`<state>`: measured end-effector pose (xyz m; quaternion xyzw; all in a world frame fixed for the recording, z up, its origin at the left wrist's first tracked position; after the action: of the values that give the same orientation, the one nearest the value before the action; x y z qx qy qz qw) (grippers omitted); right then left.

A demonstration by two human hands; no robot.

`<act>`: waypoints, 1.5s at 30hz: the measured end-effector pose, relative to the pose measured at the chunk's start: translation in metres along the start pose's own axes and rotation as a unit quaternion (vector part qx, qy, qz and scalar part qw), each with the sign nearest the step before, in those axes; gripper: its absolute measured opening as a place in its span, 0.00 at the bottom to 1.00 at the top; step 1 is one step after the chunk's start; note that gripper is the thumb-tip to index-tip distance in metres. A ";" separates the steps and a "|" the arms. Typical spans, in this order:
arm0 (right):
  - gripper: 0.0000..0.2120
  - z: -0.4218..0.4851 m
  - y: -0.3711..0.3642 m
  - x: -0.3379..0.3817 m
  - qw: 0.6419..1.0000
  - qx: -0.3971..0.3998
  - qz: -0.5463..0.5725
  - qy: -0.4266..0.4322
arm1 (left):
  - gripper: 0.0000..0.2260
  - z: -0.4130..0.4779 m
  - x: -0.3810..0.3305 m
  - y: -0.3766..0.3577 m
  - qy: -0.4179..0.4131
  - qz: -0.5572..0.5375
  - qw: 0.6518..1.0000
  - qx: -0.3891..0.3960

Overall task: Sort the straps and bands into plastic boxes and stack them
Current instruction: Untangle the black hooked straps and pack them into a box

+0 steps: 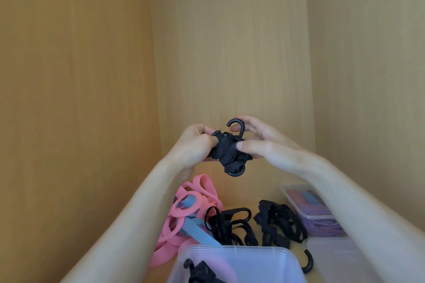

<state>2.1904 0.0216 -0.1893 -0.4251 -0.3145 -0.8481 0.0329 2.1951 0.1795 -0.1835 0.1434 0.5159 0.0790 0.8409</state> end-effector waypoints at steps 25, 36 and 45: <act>0.20 -0.009 0.020 0.002 0.986 -0.093 -0.134 0.009 | 0.21 -0.002 -0.003 -0.014 -0.034 -0.051 0.986 0.157; 0.19 -0.060 -0.008 -0.009 0.996 -0.092 0.000 -0.007 | 0.19 -0.018 -0.016 -0.031 -0.027 0.068 0.970 0.234; 0.13 -0.084 -0.027 -0.007 0.999 -0.020 0.012 -0.038 | 0.17 -0.054 -0.012 -0.032 -0.003 0.135 0.963 0.234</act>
<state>2.1275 -0.0052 -0.2456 -0.4611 -0.2933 -0.8371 0.0224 2.1412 0.1541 -0.2072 0.4050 0.4933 0.0687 0.7668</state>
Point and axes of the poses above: each hand's wrist, its own z-axis towards the middle knuckle, its own y-axis out of the back of the hand, x = y × z, the point moved 7 cm from there along z, towards the middle knuckle, and after that the axes turned 9 degrees about x, right-handed, at the moved point
